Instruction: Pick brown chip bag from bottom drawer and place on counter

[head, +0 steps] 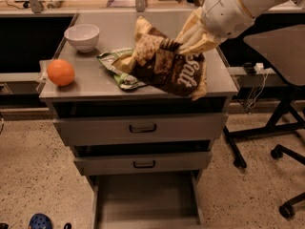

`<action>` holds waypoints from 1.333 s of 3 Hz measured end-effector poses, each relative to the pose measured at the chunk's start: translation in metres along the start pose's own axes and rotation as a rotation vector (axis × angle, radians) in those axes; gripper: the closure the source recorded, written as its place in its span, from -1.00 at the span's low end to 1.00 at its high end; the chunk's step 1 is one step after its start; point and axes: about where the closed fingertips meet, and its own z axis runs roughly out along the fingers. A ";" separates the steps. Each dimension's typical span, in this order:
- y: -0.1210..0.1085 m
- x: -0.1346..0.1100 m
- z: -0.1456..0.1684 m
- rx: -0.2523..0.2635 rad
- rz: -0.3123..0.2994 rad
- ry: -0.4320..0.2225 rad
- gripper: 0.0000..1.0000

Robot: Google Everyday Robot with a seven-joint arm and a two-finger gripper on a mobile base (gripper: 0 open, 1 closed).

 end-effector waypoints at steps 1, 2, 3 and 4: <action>-0.024 0.036 -0.002 0.079 0.197 0.086 1.00; -0.050 0.066 0.002 0.139 0.372 0.163 1.00; -0.063 0.086 0.002 0.206 0.522 0.208 1.00; -0.062 0.103 0.003 0.257 0.654 0.224 0.72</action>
Offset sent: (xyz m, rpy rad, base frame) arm 0.1172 -0.0579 -0.0124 0.0388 0.1709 -0.6931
